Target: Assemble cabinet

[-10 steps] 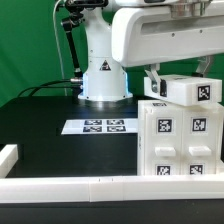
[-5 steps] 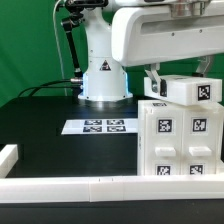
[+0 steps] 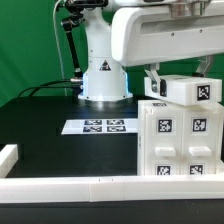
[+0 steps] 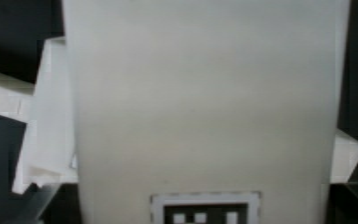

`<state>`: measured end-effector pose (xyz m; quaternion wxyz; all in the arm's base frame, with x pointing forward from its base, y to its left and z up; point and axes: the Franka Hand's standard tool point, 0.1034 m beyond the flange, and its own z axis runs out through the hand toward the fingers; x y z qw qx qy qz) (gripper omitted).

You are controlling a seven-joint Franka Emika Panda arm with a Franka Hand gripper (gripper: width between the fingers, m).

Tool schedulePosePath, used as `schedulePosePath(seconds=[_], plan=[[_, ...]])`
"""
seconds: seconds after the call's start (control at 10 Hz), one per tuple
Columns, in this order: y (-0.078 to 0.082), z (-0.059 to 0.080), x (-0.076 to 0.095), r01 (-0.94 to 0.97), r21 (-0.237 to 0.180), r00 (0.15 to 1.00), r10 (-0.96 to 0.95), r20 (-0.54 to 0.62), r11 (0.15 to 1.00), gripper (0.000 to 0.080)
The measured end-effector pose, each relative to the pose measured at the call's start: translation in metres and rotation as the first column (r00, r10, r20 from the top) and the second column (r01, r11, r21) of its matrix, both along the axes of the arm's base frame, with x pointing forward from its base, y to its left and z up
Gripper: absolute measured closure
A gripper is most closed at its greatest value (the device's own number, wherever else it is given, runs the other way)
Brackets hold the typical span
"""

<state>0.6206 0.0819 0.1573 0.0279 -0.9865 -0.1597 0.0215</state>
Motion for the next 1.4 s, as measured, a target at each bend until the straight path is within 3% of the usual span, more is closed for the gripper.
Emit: schedulePosePath(seconds=[0.6, 1.0, 1.4], plan=[[0.0017, -0.0005, -0.0004, 0.386, -0.022, 0.922, -0.387, -0.017, 0.922, 0.0239], [0.0041, -0.001, -0.0021, 0.731, -0.038, 0.682, -0.731, -0.012, 0.682, 0.0239], [0.0054, -0.0006, -0.0006, 0.89, -0.047, 0.454, -0.891, -0.011, 0.454, 0.0239]])
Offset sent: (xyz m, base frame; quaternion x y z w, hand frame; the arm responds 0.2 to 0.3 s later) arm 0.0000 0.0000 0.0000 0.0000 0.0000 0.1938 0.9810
